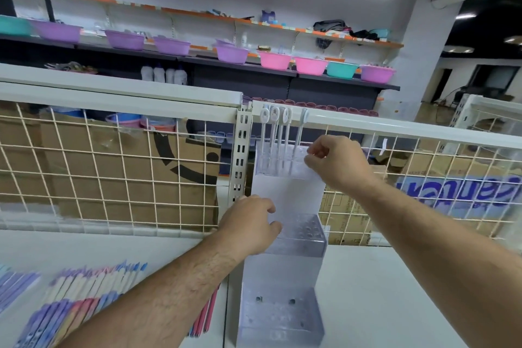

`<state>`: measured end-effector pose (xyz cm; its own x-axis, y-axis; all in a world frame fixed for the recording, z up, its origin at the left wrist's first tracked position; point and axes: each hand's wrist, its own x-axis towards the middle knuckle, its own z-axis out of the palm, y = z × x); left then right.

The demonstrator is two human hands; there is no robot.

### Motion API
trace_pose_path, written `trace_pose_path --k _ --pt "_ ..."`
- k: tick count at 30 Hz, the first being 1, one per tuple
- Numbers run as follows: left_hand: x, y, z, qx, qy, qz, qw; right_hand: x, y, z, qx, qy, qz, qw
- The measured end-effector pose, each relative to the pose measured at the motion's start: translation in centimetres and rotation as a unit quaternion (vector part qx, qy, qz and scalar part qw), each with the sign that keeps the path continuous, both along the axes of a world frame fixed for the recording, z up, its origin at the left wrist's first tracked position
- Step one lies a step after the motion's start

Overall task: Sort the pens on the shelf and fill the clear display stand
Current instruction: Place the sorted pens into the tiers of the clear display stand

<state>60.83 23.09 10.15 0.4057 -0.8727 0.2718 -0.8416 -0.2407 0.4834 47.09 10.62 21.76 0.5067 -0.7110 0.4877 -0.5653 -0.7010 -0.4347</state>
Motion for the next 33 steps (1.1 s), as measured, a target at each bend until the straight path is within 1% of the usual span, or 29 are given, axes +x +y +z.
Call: trace_pose_path --k 2,5,8,11,16,27,33 --pt "0.0 0.3 -0.1 -0.020 -0.003 -0.005 1.000 -1.0 1.2 -1.0 -0.001 0.017 0.000 1.000" --pt "-0.1 1.3 -0.3 -0.042 -0.008 -0.012 0.999 -2.0 3.3 -3.1 -0.015 0.081 0.005 0.997" --pt "-0.2 3.0 -0.6 -0.040 -0.004 -0.012 0.999 -2.3 5.5 -5.2 -0.004 0.137 0.017 0.990" --pt "-0.4 5.3 -0.5 -0.026 -0.013 -0.006 1.000 -2.1 7.8 -6.9 0.000 0.171 0.034 0.985" --pt "-1.1 10.5 -0.8 -0.021 -0.019 0.024 0.999 -1.8 11.8 -9.1 0.013 0.175 0.077 0.982" --pt "-2.2 22.7 -5.6 0.079 0.001 0.119 0.990 -1.6 21.8 -15.1 0.064 0.185 0.178 0.964" --pt "0.9 26.6 -7.8 0.071 0.025 0.137 0.988 1.3 25.7 -17.0 0.079 0.204 0.189 0.957"
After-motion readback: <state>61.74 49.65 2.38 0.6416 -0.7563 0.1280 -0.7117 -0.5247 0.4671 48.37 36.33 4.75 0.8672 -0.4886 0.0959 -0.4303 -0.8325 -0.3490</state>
